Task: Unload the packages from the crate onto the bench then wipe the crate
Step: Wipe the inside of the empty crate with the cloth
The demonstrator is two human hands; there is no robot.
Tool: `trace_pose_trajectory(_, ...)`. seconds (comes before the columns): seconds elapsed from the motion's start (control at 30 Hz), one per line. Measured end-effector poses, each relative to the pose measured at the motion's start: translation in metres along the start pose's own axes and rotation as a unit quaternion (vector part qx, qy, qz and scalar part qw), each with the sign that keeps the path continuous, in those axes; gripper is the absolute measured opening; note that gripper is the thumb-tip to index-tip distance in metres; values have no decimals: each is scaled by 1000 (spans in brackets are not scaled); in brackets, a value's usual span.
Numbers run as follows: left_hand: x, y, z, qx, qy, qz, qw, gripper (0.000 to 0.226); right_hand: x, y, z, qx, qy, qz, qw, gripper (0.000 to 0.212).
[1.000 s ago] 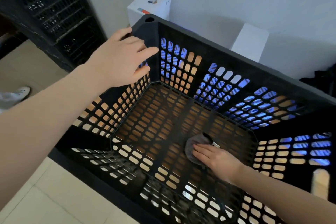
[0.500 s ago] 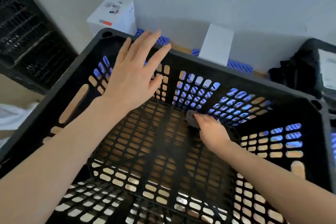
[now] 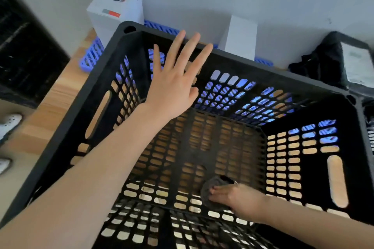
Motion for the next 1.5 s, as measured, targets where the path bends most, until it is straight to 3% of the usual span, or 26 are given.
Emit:
trace_pose_trajectory(0.1,3,-1,-1,-3,-16,-8,1000,89,-5,-6,10,25,5,62,998,58)
trace_pose_trajectory(0.17,4,-1,-1,0,-23,-10,1000,89,7,-1,9,-1,48,45,998,58)
trace_pose_trajectory(0.23,4,-1,-2,2,-28,-12,1000,89,38,11,6,-49,100,-21,994,62)
trace_pose_trajectory(0.33,3,-1,-2,6,-31,-11,999,90,105,34,-7,-89,125,-199,968,68)
trace_pose_trajectory(0.4,2,-1,-3,8,-33,-10,999,91,142,47,-23,-107,93,-311,940,70)
trace_pose_trajectory(0.47,1,-1,-4,9,-34,-11,999,92,154,65,-45,-123,34,-354,926,66)
trace_pose_trajectory(0.57,0,0,-5,10,-35,-17,999,92,137,94,-59,-170,-39,-291,941,60)
trace_pose_trajectory(0.67,-2,1,-5,15,-37,-16,999,94,104,103,-56,-200,-26,-259,945,65)
trace_pose_trajectory(0.73,-2,2,-4,21,-42,-13,999,95,87,92,-46,-144,-16,-286,947,70)
trace_pose_trajectory(0.83,-1,2,-5,26,-49,-7,998,96,46,62,-27,-27,-32,-249,968,72)
trace_pose_trajectory(1.0,-1,2,-3,27,-52,-11,998,96,-25,18,7,144,-51,-105,983,42)
trace_pose_trajectory(1.1,-2,2,-3,26,-46,-18,998,96,-8,21,9,186,-93,-107,972,40)
trace_pose_trajectory(1.2,-2,2,-3,21,-40,-26,999,97,57,40,4,130,6,-183,974,53)
trace_pose_trajectory(1.33,-2,2,-2,21,-34,-30,999,98,155,76,-43,-57,20,-402,914,68)
trace_pose_trajectory(1.4,-2,2,-3,20,-32,-28,999,98,168,92,-58,-139,-22,-430,892,68)
trace_pose_trajectory(1.5,-2,2,-3,19,-32,-28,999,96,128,105,-47,-135,-73,-396,905,57)
Point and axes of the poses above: each hand's wrist, its own y-axis towards the middle knuckle, its own x-axis out of the back of the hand, z = x × y, the point moved 6 cm from there along y, towards the middle knuckle, and after that the axes turned 8 degrees about -z, right-handed, at the moved point
